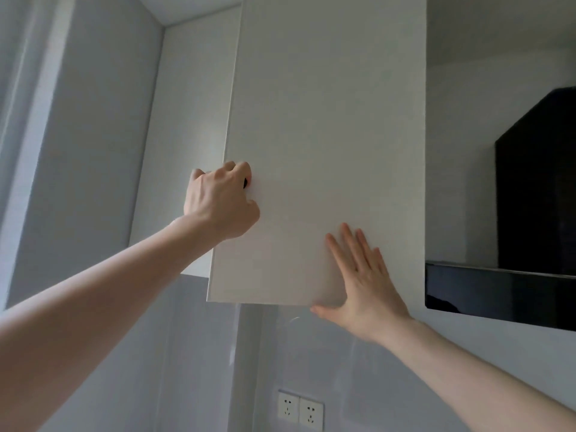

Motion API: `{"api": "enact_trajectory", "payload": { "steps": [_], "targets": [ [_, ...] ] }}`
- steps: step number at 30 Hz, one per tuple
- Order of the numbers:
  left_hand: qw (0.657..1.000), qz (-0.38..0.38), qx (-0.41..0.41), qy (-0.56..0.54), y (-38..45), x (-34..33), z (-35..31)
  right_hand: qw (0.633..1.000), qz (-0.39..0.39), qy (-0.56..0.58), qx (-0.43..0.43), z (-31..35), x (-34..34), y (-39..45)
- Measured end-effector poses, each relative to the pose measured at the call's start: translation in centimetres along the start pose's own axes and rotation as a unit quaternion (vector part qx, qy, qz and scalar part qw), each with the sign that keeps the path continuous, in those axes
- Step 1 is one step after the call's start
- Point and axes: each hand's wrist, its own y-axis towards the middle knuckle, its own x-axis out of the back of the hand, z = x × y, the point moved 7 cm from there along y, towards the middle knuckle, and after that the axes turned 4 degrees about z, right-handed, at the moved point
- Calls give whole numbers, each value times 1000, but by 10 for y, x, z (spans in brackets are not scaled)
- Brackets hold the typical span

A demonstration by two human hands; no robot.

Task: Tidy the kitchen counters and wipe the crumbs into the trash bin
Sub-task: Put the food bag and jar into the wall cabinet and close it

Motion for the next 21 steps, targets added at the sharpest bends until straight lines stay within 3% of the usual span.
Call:
{"api": "enact_trajectory", "payload": {
  "steps": [4,8,15,21],
  "targets": [
    [999,-32,-27,18,-25,48,-28,993,6,115,-1,9,24,-23],
    [993,-82,-78,32,-50,91,-66,960,-4,278,6,28,58,-52],
    [977,-113,-178,16,-84,142,-137,924,-32,373,70,61,119,-116],
    [926,-117,-311,-179,-115,176,-161,907,-34,413,78,67,159,-162]
  ]
}}
